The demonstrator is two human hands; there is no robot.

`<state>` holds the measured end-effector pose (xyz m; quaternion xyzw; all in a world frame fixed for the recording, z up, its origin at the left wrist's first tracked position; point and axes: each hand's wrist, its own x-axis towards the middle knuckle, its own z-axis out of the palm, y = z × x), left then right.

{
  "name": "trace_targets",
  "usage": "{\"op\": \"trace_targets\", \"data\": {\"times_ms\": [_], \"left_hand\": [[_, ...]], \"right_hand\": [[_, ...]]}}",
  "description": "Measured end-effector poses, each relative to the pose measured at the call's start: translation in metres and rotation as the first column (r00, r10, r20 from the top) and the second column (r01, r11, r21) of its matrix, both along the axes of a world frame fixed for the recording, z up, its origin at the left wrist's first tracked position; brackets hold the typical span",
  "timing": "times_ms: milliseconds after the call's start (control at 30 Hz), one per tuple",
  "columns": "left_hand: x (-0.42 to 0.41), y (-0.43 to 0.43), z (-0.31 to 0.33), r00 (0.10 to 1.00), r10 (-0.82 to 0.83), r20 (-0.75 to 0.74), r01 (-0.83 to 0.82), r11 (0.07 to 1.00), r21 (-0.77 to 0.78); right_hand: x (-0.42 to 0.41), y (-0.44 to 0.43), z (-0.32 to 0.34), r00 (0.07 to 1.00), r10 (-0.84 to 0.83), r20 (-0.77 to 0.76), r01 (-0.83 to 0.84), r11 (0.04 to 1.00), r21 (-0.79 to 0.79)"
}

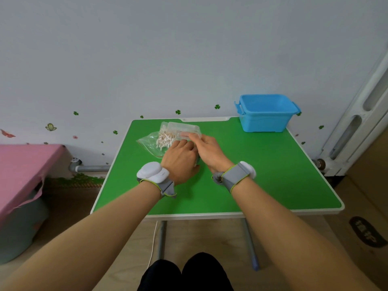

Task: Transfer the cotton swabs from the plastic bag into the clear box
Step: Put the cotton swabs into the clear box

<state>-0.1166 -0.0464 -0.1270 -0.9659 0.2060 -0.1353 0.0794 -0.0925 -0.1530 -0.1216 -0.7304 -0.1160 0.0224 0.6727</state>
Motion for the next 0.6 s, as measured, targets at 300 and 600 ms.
{"op": "trace_targets", "data": {"times_ms": [300,600], "left_hand": [[-0.0005,0.0011,0.0013,0.999,-0.01,-0.049,0.003,0.99,-0.142],[0.0005,0.0043,-0.0021,1.0,0.0,-0.011,0.0,0.999,-0.033]], "right_hand": [[0.0031,0.0025,-0.0004,0.998,-0.031,-0.06,0.034,0.998,0.056],[0.0035,0.0072,-0.0021,0.995,-0.072,-0.066,0.076,0.995,0.057]]}}
